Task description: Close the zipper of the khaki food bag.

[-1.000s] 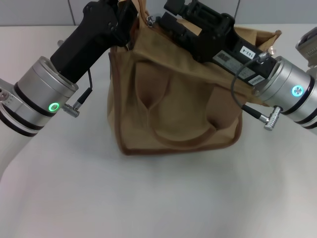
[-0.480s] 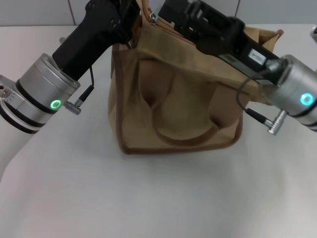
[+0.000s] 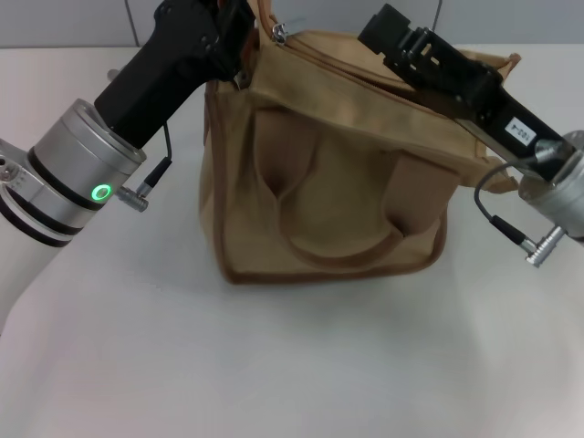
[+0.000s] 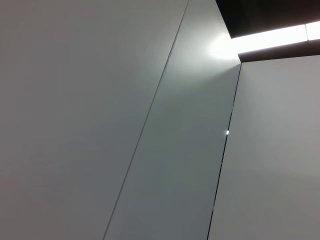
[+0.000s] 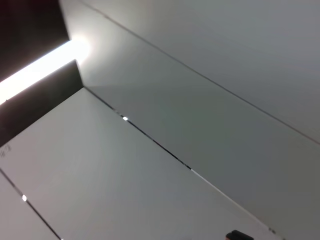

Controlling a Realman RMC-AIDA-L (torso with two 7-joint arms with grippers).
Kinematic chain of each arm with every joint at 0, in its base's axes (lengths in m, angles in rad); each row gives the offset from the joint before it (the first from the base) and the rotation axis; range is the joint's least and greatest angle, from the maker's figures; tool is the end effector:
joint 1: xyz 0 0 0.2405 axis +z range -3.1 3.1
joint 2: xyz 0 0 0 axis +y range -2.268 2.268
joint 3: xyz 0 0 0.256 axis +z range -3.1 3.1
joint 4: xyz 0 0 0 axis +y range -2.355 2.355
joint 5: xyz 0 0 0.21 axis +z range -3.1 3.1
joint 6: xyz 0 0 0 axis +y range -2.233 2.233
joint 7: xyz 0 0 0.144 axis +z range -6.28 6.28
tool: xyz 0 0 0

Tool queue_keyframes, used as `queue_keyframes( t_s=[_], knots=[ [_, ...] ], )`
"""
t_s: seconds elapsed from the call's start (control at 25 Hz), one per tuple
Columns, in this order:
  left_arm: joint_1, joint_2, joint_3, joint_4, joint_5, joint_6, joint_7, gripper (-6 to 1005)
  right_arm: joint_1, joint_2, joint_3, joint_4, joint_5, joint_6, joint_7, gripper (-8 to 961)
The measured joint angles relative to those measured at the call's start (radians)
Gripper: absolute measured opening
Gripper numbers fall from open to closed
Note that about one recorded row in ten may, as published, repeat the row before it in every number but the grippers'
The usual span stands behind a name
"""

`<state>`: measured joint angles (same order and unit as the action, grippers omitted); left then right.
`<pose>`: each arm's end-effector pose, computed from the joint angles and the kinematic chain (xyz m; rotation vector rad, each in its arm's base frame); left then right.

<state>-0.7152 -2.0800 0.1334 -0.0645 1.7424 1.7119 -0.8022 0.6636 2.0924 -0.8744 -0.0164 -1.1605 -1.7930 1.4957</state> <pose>-0.1842 0.3380 -0.0238 -2.0668 -0.4491 -1.6533 0.1933 0.3134 -0.0283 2.1539 -1.1894 -1.8685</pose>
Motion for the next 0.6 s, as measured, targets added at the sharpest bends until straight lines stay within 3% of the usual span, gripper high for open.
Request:
queue_keyframes(
  t_s=[0.24,0.6],
  knots=[
    [-0.003,0.000,0.000,-0.003,0.001,0.001,0.001,22,0.057,0.000,-0.010,0.006,-0.007,0.082,0.192,505],
    [-0.010,0.000,0.000,-0.005,0.003,0.003,0.001,22,0.082,0.000,-0.006,0.019,-0.008,0.147,0.221,505]
  ],
)
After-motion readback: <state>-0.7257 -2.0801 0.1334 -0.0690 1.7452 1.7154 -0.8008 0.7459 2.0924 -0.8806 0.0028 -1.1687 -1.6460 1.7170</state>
